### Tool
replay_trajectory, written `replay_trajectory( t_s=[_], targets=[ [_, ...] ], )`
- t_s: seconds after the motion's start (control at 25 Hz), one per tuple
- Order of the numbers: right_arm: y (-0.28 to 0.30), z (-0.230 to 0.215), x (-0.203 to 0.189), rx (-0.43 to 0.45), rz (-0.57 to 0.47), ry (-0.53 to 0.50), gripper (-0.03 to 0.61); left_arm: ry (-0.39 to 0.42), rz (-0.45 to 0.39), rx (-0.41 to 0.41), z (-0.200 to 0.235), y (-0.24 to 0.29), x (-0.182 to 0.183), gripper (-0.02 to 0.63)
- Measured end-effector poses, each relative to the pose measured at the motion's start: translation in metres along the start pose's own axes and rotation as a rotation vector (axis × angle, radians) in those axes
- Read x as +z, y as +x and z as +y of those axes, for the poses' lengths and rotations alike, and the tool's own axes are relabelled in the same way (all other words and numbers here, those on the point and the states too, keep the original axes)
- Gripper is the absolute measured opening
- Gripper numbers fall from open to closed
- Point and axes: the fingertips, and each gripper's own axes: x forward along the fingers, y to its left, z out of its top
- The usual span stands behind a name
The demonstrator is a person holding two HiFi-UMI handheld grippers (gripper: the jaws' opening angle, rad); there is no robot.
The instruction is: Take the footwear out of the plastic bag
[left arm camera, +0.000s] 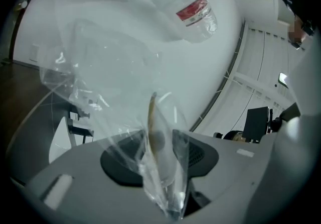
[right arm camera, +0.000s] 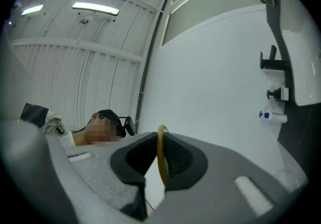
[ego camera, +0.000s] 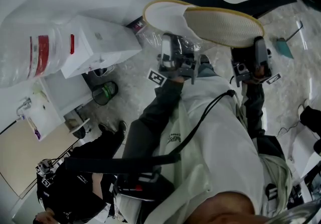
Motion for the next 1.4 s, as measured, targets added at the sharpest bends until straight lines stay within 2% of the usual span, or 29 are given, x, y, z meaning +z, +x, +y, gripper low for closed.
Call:
replay_trajectory(
  t_s=[0.16, 0.32, 0.56, 0.88, 1.08, 1.28, 1.4],
  targets=[
    [-0.008, -0.009, -0.008, -0.014, -0.018, 0.064, 0.037, -0.002, -0.014, -0.045, -0.008, 0.005, 0.002, 0.190],
    [-0.009, -0.016, -0.031, -0.032, 0.022, 0.116, 0.037, 0.007, -0.017, -0.073, -0.017, 0.013, 0.001, 0.218],
    [-0.018, -0.025, -0.056, -0.074, 0.070, 0.158, 0.037, 0.029, -0.045, -0.063, -0.017, 0.013, 0.009, 0.218],
    [-0.037, -0.045, -0.072, -0.176, 0.154, 0.164, 0.038, 0.050, -0.081, -0.025, -0.012, 0.004, 0.022, 0.137],
    [-0.043, -0.050, -0.069, -0.224, 0.204, 0.107, 0.041, 0.055, -0.103, -0.028, -0.014, 0.003, 0.030, 0.129],
    [-0.063, -0.063, -0.036, -0.325, 0.146, -0.001, 0.043, 0.083, -0.174, -0.015, -0.014, -0.003, 0.055, 0.124],
    [-0.073, -0.071, -0.029, -0.417, 0.228, -0.114, 0.043, 0.132, -0.175, 0.005, -0.014, -0.007, 0.067, 0.121]
  ],
)
